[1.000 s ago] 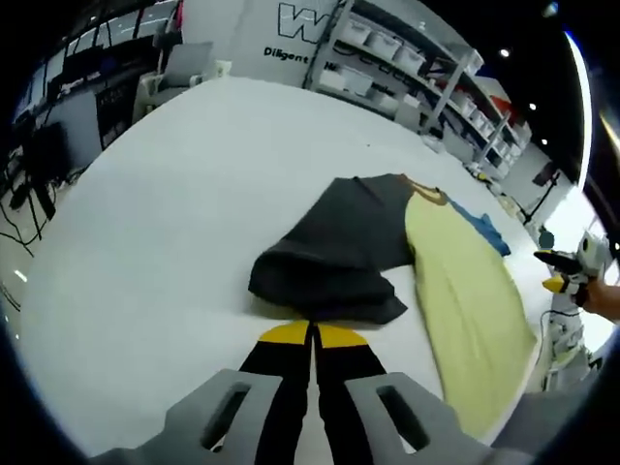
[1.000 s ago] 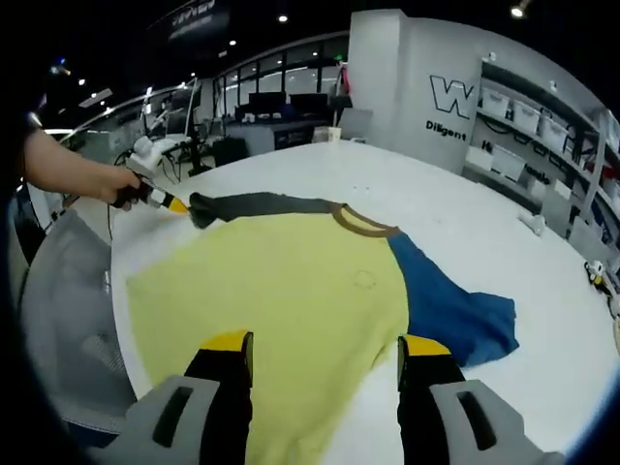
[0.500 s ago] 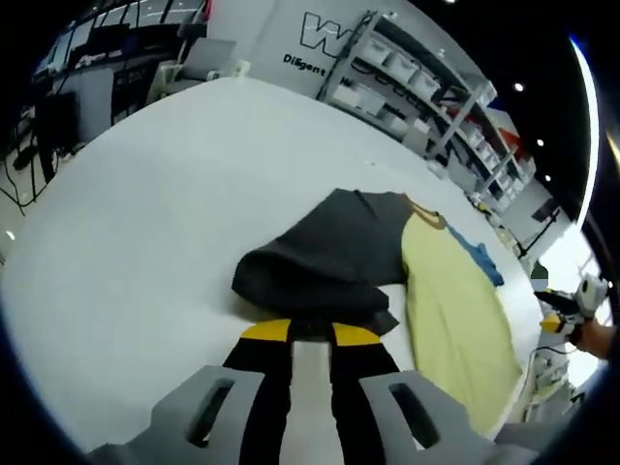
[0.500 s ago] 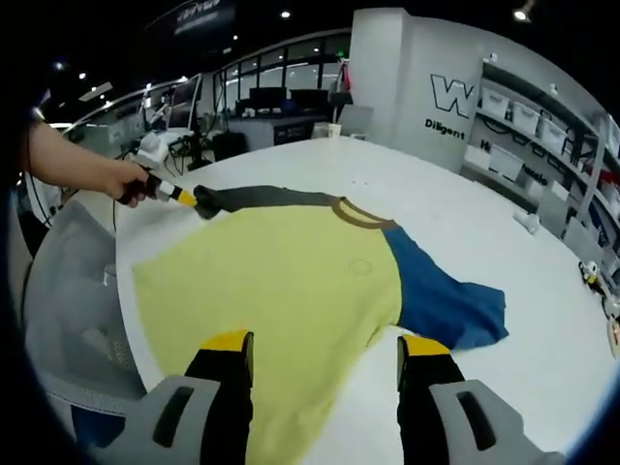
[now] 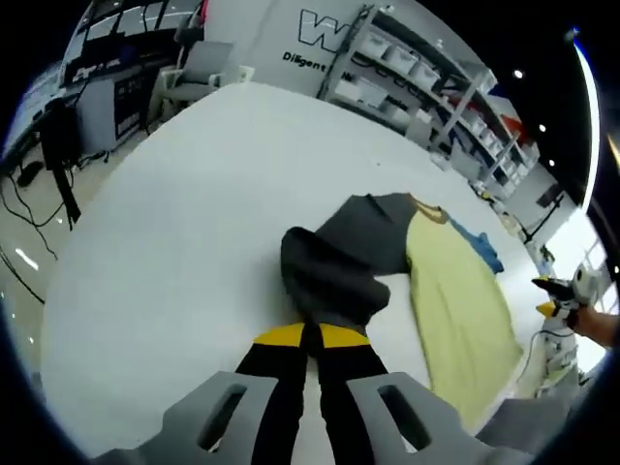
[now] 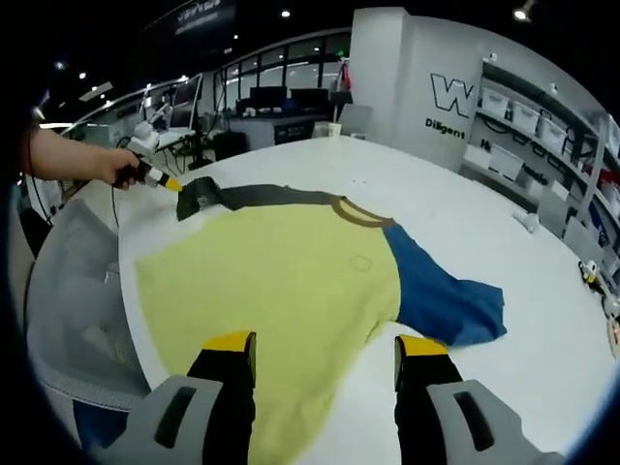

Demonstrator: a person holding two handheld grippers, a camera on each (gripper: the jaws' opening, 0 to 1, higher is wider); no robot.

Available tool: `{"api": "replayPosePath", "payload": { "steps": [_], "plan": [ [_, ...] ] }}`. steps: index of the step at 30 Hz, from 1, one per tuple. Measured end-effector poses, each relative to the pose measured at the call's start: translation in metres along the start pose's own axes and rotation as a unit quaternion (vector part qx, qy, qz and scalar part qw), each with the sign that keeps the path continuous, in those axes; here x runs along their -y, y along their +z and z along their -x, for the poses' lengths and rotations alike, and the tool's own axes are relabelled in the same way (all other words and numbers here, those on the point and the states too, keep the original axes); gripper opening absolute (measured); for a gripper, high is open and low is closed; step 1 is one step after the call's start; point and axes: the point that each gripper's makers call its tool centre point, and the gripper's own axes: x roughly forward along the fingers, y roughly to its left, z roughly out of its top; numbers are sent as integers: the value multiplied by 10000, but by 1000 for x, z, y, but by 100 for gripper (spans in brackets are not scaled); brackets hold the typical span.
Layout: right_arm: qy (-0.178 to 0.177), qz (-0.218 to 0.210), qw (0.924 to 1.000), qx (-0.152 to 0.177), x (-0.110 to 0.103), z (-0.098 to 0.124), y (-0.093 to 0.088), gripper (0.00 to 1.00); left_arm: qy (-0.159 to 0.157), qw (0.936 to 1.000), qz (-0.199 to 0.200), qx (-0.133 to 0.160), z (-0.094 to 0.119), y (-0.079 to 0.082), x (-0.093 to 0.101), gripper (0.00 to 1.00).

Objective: Fold the garment on the visible template until the final outline fits inside the template.

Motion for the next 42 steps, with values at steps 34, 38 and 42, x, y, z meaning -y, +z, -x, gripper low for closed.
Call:
{"api": "replayPosePath", "payload": {
  "steps": [34, 38, 42],
  "plan": [
    [132, -69, 9999, -82, -16, -5, -5, 52, -784, 8801, -4682, 85, -6, -5, 66, 1],
    [159, -81, 9998, -111, -17, -7, -7, 52, -1096, 8652, -4885, -274, -10, -46, 77, 1],
    [181, -87, 9997, -120, -19, -8, -7, 52, -1188, 8760, -4642, -547, -20, -69, 68, 1]
  ]
}}
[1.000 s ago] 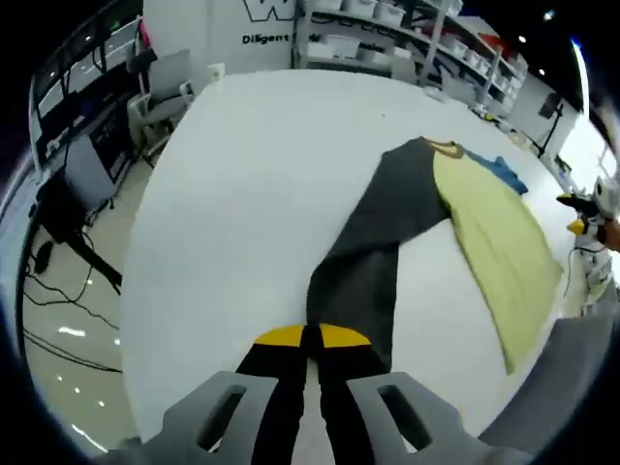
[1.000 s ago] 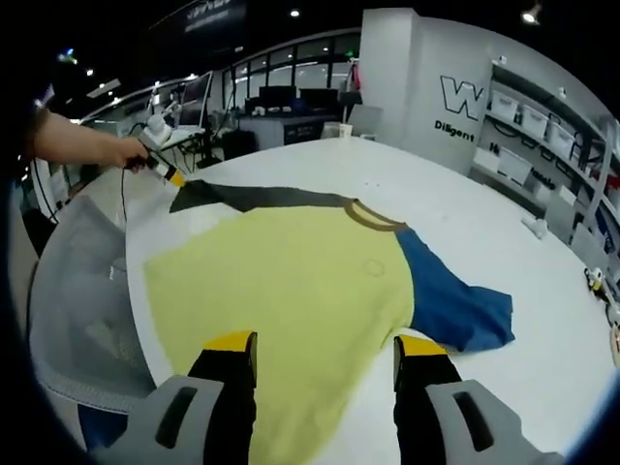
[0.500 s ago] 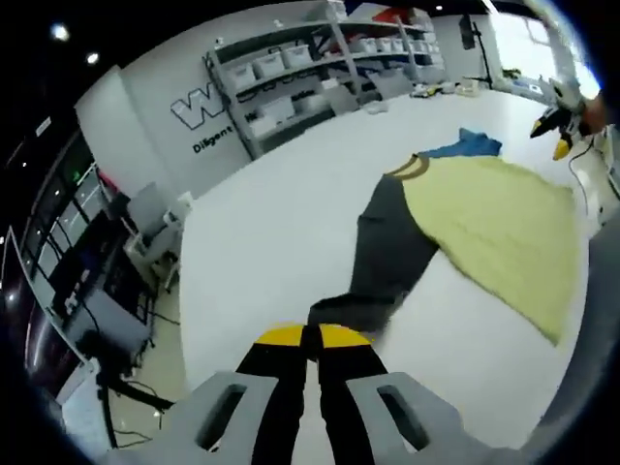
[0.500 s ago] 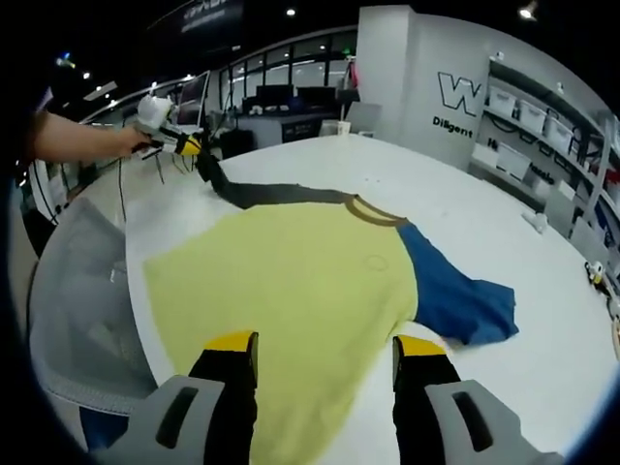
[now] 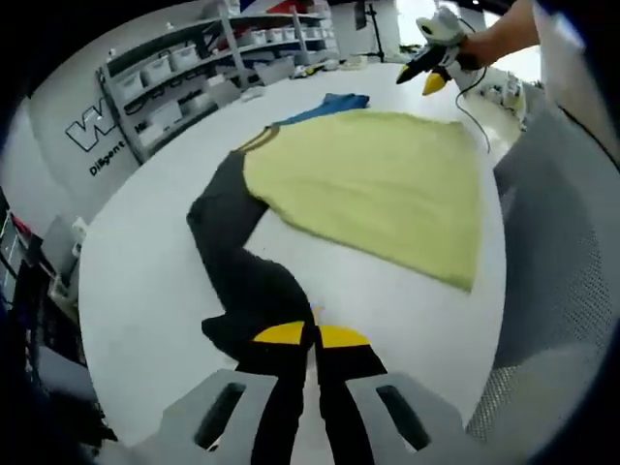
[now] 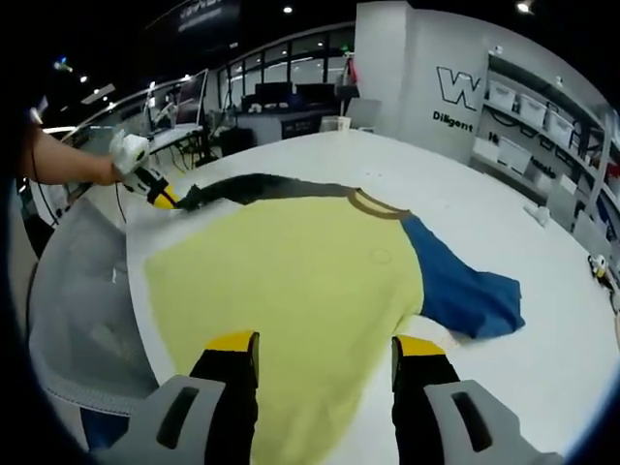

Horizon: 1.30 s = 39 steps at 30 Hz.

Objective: Fold the garment on the visible template until the final outline fits inside the template.

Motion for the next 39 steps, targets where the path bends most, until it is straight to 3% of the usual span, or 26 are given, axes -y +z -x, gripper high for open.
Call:
{"api": "replayPosePath", "payload": {
  "steps": [2, 4, 6, 9, 10, 12, 15, 18, 20, 21, 24, 26, 28, 32, 39],
  "plan": [
    [10, 5, 10000, -4, -1, 0, 0, 52, 14, 9994, 357, 15, 0, -4, -2, 4],
    [20, 17, 10000, 5, -1, -1, 1, 52, 110, 9959, 862, 246, 5, -1, -9, 5],
    [21, 11, 10000, 10, -1, -1, 2, 52, 396, 9907, 1242, 401, 11, -1, -28, 12],
    [20, 6, 10000, 10, -2, -1, 2, 52, 892, 9813, 1669, 367, 20, -11, -56, 15],
    [18, 1, 10000, 8, -1, -1, 1, 52, 1128, 9766, 1817, 233, 23, -21, -68, 16],
    [19, -11, 10000, 20, -2, -1, 1, 52, 1255, 9688, 2136, 31, 24, -35, -75, 19],
    [29, -14, 10000, 11, -4, -1, -1, 52, 1177, 9580, 2615, -98, 21, -47, -73, 30],
    [18, -39, 10000, 0, -4, -1, -2, 52, 1081, 9583, 2643, -152, 16, -51, -67, 29],
    [8, -51, 10000, -2, -3, -1, -3, 52, 1086, 9600, 2534, -487, 15, -60, -60, 24],
    [4, -56, 10000, -6, -3, 0, -4, 52, 1055, 9601, 2541, -506, 13, -61, -57, 24],
    [-4, -80, 10000, -10, -3, 0, -4, 51, 1204, 9512, 2823, -324, 15, -60, -65, 20],
    [-17, -91, 10000, -13, -2, 0, -4, 51, 1117, 9537, 2775, -314, 16, -59, -61, 8],
    [-23, -93, 10000, -10, -2, 0, -3, 51, 1287, 9537, 2700, -313, 20, -63, -69, 7],
    [5, -79, 10000, -19, -4, -1, -4, 51, 1493, 9463, 2858, -251, 31, -61, -86, 7],
    [66, -86, 9999, -28, -9, -3, -4, 52, 2006, 9394, 2767, -284, 54, -60, -146, 7]
  ]
}}
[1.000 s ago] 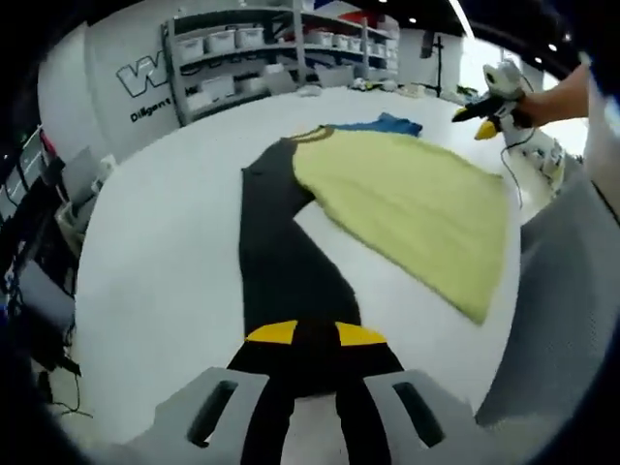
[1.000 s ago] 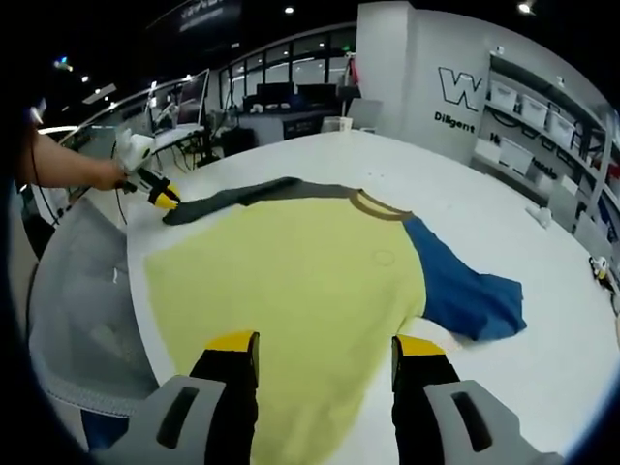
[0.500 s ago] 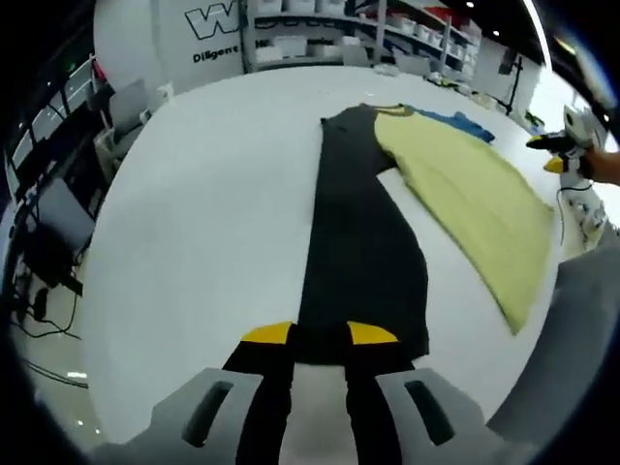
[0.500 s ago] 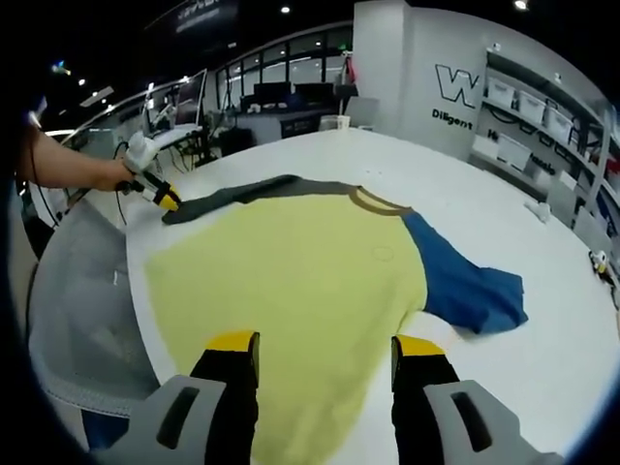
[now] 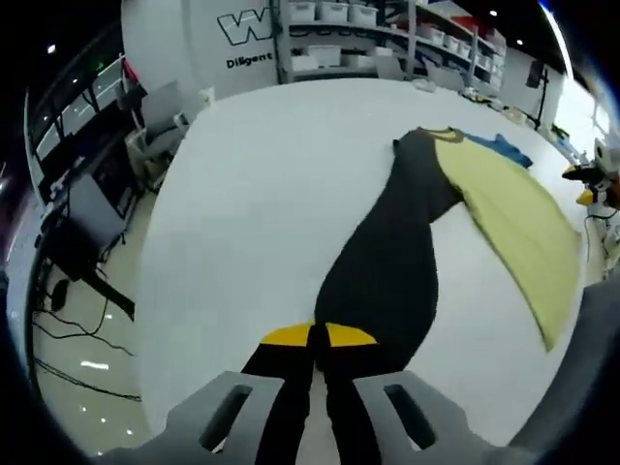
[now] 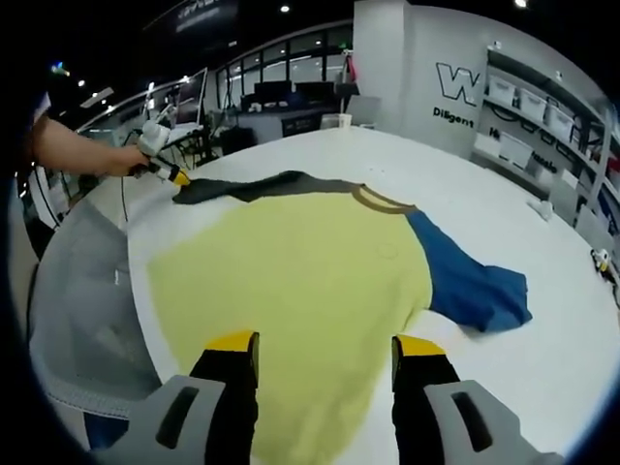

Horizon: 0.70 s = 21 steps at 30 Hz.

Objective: Fold the garment on the visible template until the final outline fits inside the template.

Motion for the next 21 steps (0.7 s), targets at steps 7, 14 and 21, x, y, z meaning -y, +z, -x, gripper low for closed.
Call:
{"api": "replayPosePath", "payload": {
  "steps": [7, 14, 21],
  "plan": [
    [62, 25, 9998, 181, -2, 2, 8, 58, 249, 9996, -132, -95, -8, 25, -46, 7],
    [207, 224, 9984, 466, -12, 2, 24, 70, 241, 9992, -241, -228, -21, 28, -58, 7],
    [431, 514, 9961, 570, -27, -4, 38, 80, 182, 9986, -300, -406, -31, 20, -59, 7]
  ]
}}
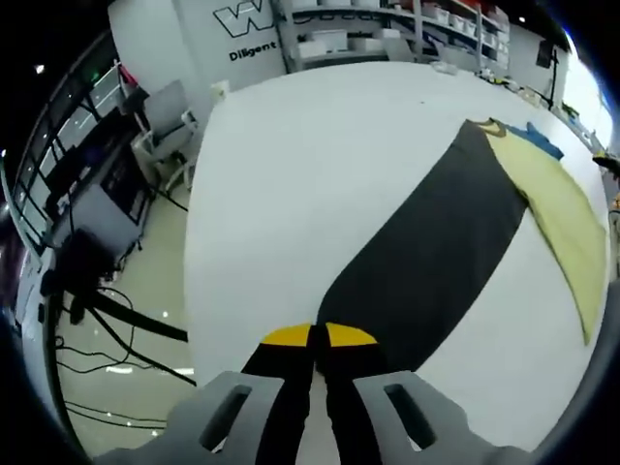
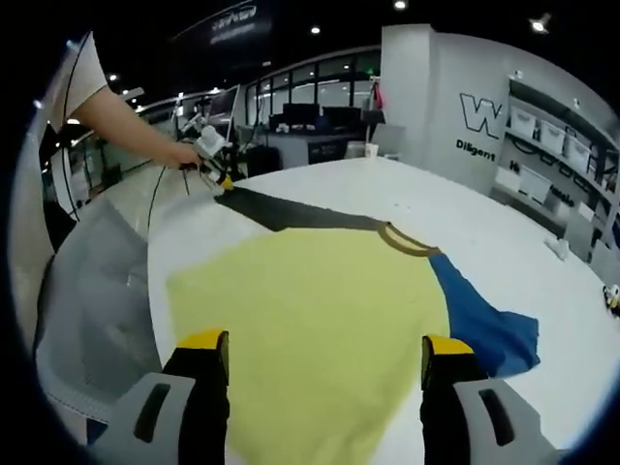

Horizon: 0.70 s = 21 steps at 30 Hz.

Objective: Fold the garment on the visible template until the final outline fits inside the template.

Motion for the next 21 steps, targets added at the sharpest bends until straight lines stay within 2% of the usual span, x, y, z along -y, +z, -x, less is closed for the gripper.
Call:
{"api": "replayPosePath", "payload": {
  "steps": [7, 13, 17, 18, 20, 21],
  "plan": [
    [-27, -48, 10000, -4, 0, -4, 1, 81, -123, 9994, 135, -304, -5, -13, 4, 7],
    [-42, -62, 10000, -21, -2, -2, 0, 81, -117, 9992, 310, -231, -5, -11, -2, 9],
    [-77, -103, 9999, 5, -1, 2, 0, 82, 208, 9985, 422, -267, 2, -17, -15, 19],
    [-89, -102, 9999, 2, -1, 2, -1, 82, 408, 9975, 436, -383, 6, -22, -22, 18],
    [-99, -114, 9999, 0, -1, 3, -2, 82, 402, 9975, 464, -356, 9, -25, -23, 14],
    [-108, -140, 9998, 23, -1, 4, -2, 82, 646, 9961, 443, -395, 15, -29, -32, 14]
  ]
}}
